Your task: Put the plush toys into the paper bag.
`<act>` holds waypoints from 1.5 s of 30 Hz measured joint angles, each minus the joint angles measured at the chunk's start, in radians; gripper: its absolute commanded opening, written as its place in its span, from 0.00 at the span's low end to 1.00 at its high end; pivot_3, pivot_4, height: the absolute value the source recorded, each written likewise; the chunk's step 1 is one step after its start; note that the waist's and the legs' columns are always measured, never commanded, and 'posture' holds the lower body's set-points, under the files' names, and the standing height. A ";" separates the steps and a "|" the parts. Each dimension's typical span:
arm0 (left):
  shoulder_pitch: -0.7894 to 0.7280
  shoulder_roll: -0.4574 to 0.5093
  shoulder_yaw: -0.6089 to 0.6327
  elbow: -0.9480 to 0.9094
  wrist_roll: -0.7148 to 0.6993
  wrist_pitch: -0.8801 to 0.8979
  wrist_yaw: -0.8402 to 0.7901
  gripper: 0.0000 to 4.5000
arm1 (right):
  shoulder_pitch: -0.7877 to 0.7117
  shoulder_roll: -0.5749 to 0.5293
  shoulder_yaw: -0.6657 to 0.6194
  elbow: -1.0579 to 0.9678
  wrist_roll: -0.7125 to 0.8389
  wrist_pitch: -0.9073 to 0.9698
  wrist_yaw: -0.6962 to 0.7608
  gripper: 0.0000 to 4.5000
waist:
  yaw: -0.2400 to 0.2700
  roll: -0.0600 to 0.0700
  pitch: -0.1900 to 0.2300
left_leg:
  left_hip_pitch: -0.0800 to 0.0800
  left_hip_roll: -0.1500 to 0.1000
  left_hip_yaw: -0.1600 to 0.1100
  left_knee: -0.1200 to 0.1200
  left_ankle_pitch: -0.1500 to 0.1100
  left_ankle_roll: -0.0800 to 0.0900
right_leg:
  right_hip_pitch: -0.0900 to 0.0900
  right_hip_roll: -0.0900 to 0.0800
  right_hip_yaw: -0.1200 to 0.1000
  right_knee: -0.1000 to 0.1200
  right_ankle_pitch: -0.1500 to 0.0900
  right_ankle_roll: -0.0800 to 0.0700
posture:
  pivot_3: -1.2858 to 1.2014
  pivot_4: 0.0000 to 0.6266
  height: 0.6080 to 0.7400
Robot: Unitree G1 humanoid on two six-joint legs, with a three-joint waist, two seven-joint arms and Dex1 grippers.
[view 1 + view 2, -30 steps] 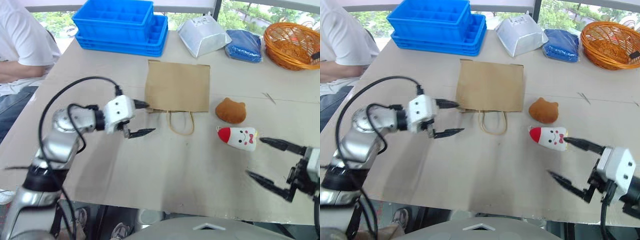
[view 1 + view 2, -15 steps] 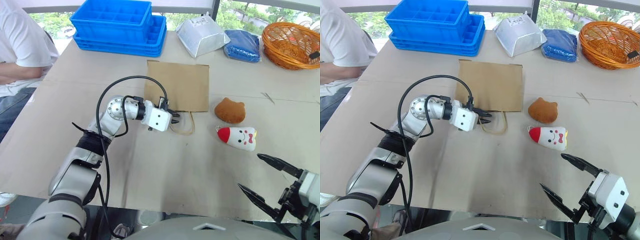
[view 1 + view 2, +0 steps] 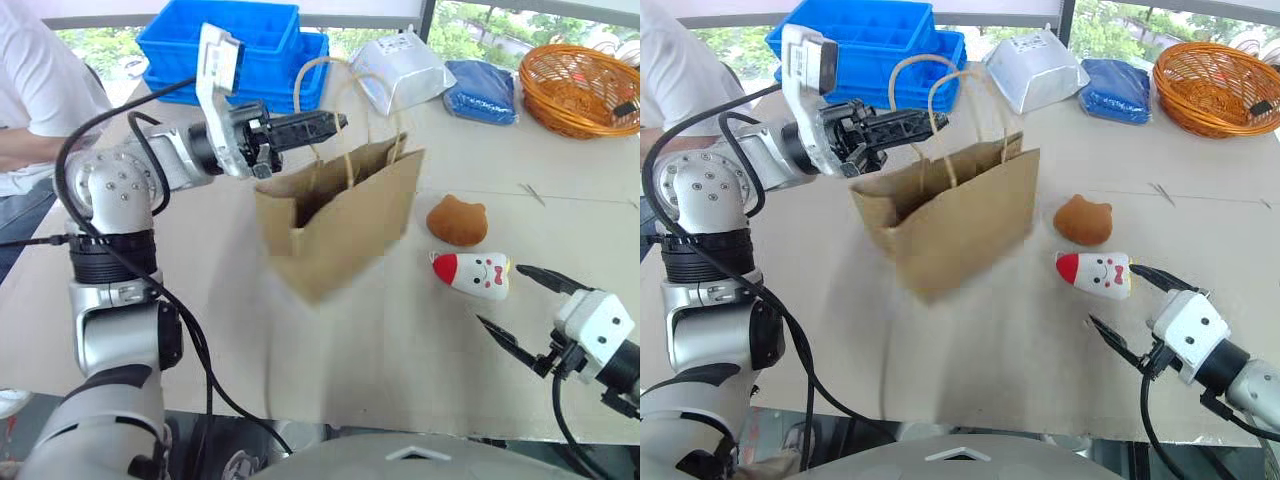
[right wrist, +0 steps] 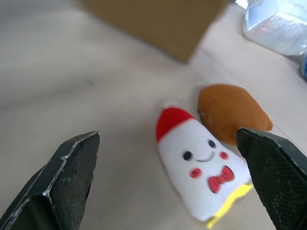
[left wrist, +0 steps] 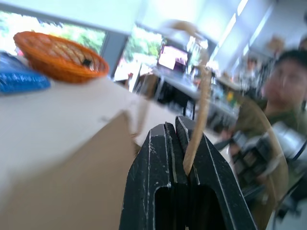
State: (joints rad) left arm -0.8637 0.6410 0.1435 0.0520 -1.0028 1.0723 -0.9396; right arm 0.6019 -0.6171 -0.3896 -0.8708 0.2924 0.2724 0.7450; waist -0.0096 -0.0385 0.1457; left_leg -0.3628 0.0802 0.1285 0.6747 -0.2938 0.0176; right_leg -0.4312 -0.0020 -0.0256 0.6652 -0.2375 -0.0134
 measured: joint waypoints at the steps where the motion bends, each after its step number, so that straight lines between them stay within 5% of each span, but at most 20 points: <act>1: 0.003 -0.001 0.003 -0.001 -0.007 0.014 0.010 0.01 | -0.001 -0.001 0.000 0.010 -0.004 0.002 0.001 1.00 | 0.001 0.000 0.000 | 0.000 0.000 -0.001 0.000 0.001 -0.003 | 0.000 0.000 0.000 0.000 0.000 0.000 | 0.52 0.24 1.00; 3: 0.074 -0.013 0.022 -0.089 -0.014 0.044 0.092 0.01 | -0.174 -0.130 0.085 0.163 -0.057 0.014 0.046 1.00 | -0.006 -0.002 0.000 | 0.000 -0.002 -0.001 0.000 0.002 -0.004 | 0.001 -0.001 0.003 0.000 0.001 0.000 | 0.52 0.24 1.00; 7: 0.102 -0.062 0.041 -0.173 -0.029 0.052 0.169 0.01 | -0.378 -0.171 0.249 0.343 -0.131 0.030 0.079 1.00 | 0.002 -0.002 0.000 | -0.001 -0.003 -0.005 0.000 0.002 -0.004 | 0.001 0.000 0.003 0.000 0.002 -0.003 | 0.52 0.24 1.00; 10: 0.085 -0.060 0.037 -0.194 -0.038 0.050 0.183 0.00 | -0.491 -0.177 0.348 0.440 -0.173 0.035 0.096 0.74 | 0.000 -0.002 0.001 | -0.002 -0.004 -0.006 0.000 0.002 -0.004 | 0.000 0.001 0.004 0.000 0.002 -0.003 | 0.52 0.24 1.00; 17: -0.172 0.165 0.022 -0.063 0.065 -0.036 -0.019 0.00 | -0.547 -0.193 0.381 0.449 -0.176 0.073 0.100 0.01 | -0.002 -0.001 0.000 | -0.002 -0.006 -0.008 -0.002 0.003 -0.004 | 0.001 0.000 0.006 -0.001 0.001 -0.001 | 0.52 0.24 1.00; 22: -0.086 0.119 -0.061 -0.109 0.100 -0.077 -0.085 0.00 | -0.525 -0.166 0.322 0.333 -0.074 0.161 0.098 0.01 | 0.005 -0.001 0.000 | -0.002 -0.006 -0.008 0.000 0.003 -0.004 | 0.001 0.000 0.007 0.001 0.001 -0.001 | 0.52 0.24 1.00; 28: 0.119 0.034 -0.156 -0.151 0.178 -0.158 -0.090 0.00 | -0.557 -0.122 0.056 0.046 0.454 0.361 0.017 0.01 | -0.004 -0.001 0.000 | -0.002 -0.005 -0.008 0.000 0.003 -0.005 | 0.000 -0.001 0.007 0.001 0.001 -0.001 | 0.52 0.24 1.00; 32: 0.144 0.015 -0.151 -0.157 0.184 -0.169 -0.089 0.00 | -0.714 -0.133 0.031 0.005 0.681 0.425 -0.133 0.01 | -0.004 -0.002 0.001 | -0.002 -0.006 -0.008 0.000 0.003 -0.004 | 0.001 0.000 0.008 0.001 0.001 -0.001 | 0.52 0.24 1.00; 37: 0.164 -0.025 -0.141 -0.158 0.170 -0.160 -0.074 0.00 | -0.982 -0.023 0.241 0.098 0.565 0.411 -0.295 0.01 | -0.003 -0.002 0.001 | -0.002 -0.006 -0.009 -0.001 0.003 -0.004 | 0.000 0.001 0.010 0.001 0.001 -0.001 | 0.52 0.24 1.00; 45: 0.212 -0.048 -0.024 -0.187 0.062 -0.038 0.070 0.00 | -0.977 -0.087 0.687 0.401 -0.033 0.138 -0.235 0.01 | -0.003 -0.001 0.000 | -0.021 -0.007 -0.015 0.005 0.001 -0.002 | -0.011 0.000 0.012 0.001 0.000 0.001 | 0.52 0.24 1.00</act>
State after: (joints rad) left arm -0.6514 0.5931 0.1198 -0.1347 -0.9408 1.0347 -0.8696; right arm -0.3748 -0.7043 0.2977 -0.4697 0.2596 0.4100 0.5097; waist -0.0128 -0.0399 0.1461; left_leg -0.3834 0.0735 0.1134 0.6801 -0.2923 0.0157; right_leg -0.4425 -0.0018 -0.0134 0.6658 -0.2374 -0.0123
